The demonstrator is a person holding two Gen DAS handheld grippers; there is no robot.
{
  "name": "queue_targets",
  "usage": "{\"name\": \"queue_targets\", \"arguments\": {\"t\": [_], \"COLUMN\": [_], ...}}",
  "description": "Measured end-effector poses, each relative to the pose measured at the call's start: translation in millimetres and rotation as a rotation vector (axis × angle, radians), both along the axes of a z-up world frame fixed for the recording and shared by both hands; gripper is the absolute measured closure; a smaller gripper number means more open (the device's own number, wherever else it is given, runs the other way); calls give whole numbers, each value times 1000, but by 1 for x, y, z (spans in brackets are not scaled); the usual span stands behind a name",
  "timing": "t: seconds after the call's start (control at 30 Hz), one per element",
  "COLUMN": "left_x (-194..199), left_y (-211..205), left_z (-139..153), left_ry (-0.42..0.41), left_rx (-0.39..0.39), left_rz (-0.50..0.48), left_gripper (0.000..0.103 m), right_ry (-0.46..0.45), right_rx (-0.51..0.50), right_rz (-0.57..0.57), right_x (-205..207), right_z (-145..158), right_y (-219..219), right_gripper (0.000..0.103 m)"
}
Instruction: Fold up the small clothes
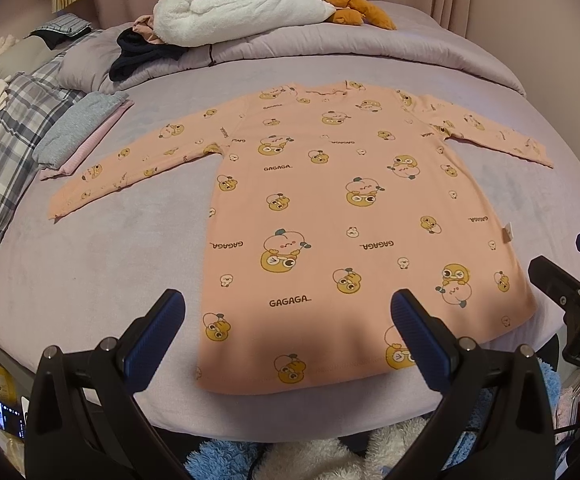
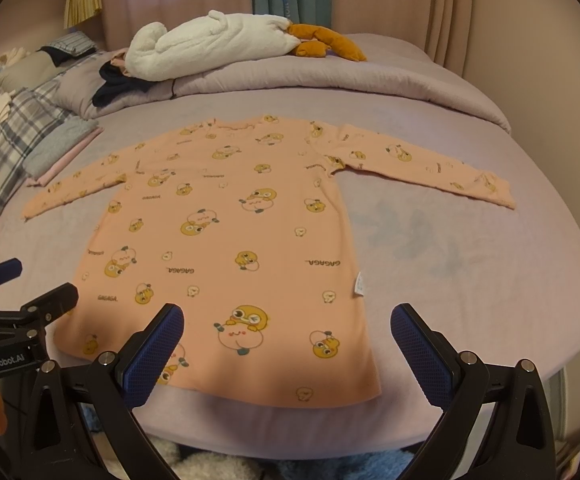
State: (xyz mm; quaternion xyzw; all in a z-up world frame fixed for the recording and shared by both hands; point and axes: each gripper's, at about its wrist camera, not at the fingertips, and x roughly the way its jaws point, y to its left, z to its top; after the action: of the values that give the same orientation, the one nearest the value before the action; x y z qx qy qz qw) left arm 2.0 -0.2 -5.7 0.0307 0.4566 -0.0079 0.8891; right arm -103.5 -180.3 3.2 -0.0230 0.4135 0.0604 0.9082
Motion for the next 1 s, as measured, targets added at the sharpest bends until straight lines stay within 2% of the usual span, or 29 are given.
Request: {"name": "queue_targets", "arguments": {"t": [1.0], "left_x": [-1], "left_y": [1], "left_z": [1], "left_ry": [-2], "left_rx": [9], "left_rz": [4], "left_gripper": [0], "right_ry": [3], "right_rx": [-6], "right_rz": [6], "right_x": [0], "right_z": [3], "right_y": [2], "right_gripper": [1]}}
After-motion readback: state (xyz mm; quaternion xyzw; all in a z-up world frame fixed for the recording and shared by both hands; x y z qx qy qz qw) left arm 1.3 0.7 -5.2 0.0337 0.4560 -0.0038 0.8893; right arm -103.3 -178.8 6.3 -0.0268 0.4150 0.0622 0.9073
